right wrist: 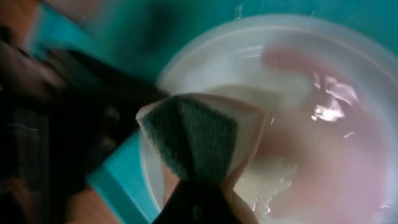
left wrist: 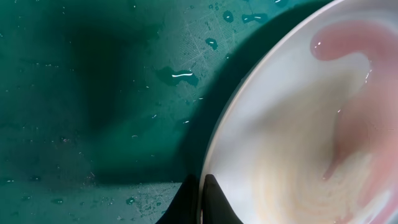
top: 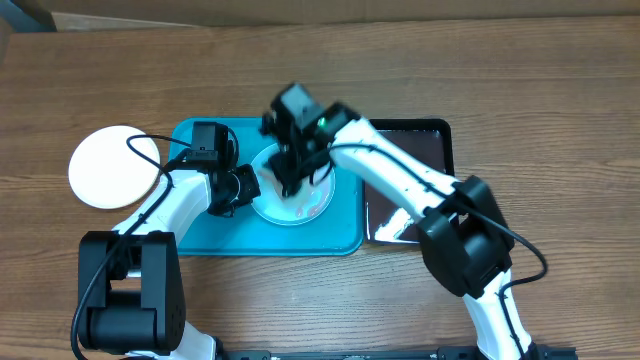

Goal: Clean dirty plates on tray and stack at the side
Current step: 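Return the sponge to the black tray and release it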

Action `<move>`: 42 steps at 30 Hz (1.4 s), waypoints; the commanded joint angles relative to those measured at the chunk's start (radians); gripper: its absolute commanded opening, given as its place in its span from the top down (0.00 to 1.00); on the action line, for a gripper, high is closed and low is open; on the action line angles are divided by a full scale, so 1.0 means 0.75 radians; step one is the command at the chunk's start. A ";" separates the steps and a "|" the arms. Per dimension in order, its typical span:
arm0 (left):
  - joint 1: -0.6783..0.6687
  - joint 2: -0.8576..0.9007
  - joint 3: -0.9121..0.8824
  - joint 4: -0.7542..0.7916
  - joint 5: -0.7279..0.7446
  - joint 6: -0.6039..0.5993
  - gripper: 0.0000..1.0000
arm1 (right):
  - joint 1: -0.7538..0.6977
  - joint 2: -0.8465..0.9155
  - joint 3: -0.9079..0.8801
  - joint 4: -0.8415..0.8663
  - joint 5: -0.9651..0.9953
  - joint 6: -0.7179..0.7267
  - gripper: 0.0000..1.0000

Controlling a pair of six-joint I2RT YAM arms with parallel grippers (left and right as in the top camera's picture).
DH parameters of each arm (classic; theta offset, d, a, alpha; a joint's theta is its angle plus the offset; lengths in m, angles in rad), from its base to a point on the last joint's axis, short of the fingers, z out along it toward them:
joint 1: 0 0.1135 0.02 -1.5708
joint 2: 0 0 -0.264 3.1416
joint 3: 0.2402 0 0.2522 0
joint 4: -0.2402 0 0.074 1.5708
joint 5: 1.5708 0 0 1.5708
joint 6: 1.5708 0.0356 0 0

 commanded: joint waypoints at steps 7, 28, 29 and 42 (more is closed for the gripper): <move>-0.004 0.014 -0.020 0.001 -0.001 -0.009 0.96 | -0.349 -0.118 0.271 -0.537 0.172 0.006 0.96; -0.004 0.014 -0.020 0.002 -0.001 -0.010 0.74 | -0.592 -0.117 -0.398 -0.309 0.430 0.212 0.86; -0.004 0.014 -0.020 0.002 -0.001 -0.010 0.74 | -0.586 -0.117 -0.402 -0.300 0.430 0.211 0.73; -0.004 0.014 -0.028 0.004 -0.008 -0.009 0.74 | -0.749 -0.121 0.074 -0.487 0.411 0.218 0.25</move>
